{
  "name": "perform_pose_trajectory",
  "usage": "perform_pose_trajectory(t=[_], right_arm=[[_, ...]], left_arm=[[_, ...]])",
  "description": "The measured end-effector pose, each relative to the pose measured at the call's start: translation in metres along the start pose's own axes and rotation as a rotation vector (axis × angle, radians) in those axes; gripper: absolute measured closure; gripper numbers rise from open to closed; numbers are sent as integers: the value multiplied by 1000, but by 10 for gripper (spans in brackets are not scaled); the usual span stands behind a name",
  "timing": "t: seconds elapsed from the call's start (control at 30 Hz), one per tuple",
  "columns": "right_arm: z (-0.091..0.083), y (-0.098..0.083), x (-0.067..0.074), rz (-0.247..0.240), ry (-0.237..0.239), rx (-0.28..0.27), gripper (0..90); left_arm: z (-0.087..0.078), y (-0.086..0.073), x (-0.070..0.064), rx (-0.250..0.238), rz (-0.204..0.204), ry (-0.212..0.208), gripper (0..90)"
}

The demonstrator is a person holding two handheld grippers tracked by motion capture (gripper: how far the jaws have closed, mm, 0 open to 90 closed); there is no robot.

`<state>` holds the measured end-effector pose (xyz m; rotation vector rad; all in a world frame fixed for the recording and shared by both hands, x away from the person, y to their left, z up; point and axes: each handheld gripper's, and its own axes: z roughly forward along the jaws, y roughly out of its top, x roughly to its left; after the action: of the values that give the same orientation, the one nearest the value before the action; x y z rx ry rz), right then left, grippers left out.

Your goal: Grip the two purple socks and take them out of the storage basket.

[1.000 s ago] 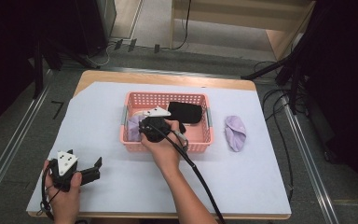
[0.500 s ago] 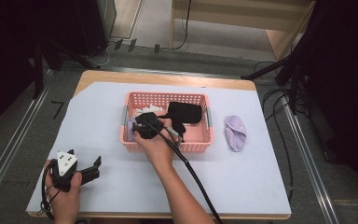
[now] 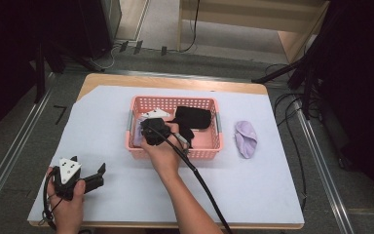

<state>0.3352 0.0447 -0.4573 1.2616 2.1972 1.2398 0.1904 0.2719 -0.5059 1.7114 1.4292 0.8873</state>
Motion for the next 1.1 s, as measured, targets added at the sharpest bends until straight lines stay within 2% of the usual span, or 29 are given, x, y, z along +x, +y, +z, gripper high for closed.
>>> perform_pose_trajectory(t=[0.13, 0.23, 0.4, 0.53, 0.93, 1.1], right_arm=[[-15, 4, -3, -32, -12, -101, 897], [-27, 8, -6, -30, -17, -171, 897], [-44, 14, -10, -53, -24, -260, 897], [-59, 18, -18, -55, -59, -323, 896], [-88, 24, -47, -5, -135, -390, 896], [-102, 25, -59, -17, -179, -436, 896]], left_arm=[[0, 0, 0, 3, 6, -2, 75], [0, 0, 0, 3, 9, 0, 75], [0, 0, -1, 11, 11, 5, 75], [0, 0, -1, 9, 14, 5, 75], [1, 0, -1, 5, 12, 6, 75], [1, 0, -2, 2, 11, 9, 75]])
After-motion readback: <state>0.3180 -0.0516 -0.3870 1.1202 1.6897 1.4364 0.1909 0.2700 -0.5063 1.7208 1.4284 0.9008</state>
